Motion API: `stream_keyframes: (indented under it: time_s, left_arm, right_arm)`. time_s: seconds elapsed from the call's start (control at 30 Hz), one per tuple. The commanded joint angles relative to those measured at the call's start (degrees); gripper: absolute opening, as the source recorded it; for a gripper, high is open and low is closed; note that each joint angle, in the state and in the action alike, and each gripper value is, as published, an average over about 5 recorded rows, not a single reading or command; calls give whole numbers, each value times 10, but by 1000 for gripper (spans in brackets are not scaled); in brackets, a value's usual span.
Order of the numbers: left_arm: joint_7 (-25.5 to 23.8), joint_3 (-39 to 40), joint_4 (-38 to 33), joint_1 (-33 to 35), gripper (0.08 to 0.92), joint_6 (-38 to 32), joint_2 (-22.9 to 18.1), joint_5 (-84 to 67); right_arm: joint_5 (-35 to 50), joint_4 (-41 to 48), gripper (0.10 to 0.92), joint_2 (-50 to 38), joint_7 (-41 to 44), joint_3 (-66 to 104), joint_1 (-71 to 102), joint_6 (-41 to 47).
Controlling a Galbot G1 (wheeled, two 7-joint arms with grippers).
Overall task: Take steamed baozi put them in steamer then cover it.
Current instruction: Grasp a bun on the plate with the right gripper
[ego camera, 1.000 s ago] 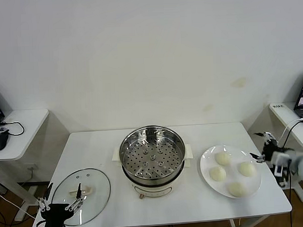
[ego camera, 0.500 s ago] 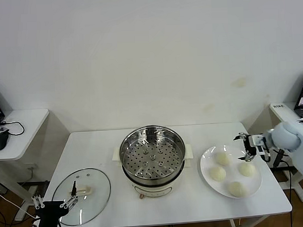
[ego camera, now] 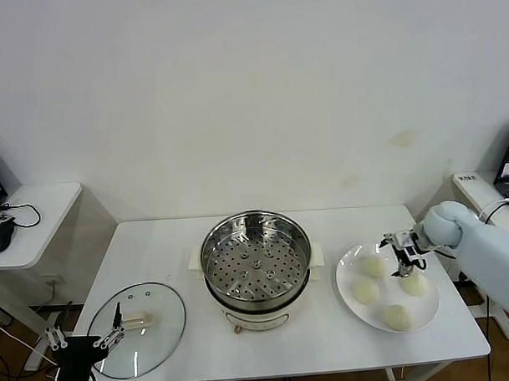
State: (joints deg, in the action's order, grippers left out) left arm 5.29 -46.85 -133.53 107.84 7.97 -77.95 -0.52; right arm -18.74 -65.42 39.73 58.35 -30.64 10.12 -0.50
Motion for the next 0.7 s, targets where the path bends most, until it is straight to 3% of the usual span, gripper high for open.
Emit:
stream_keyframes:
  time_s: [0.03, 0.5, 0.7]
  left_arm:
    - [0, -3, 1, 0, 823, 0, 0, 0]
    - [-1, -9, 1, 1, 823, 0, 1, 0]
    - [-1, -10, -1, 2, 823, 0, 1, 0]
  right_arm:
    - [-28, 73, 823, 61, -6, -34, -21, -7]
    - [-47, 108, 821, 92, -14, -28, -14, -7]
    - [-41, 106, 766, 89, -12, -26, -13, -6]
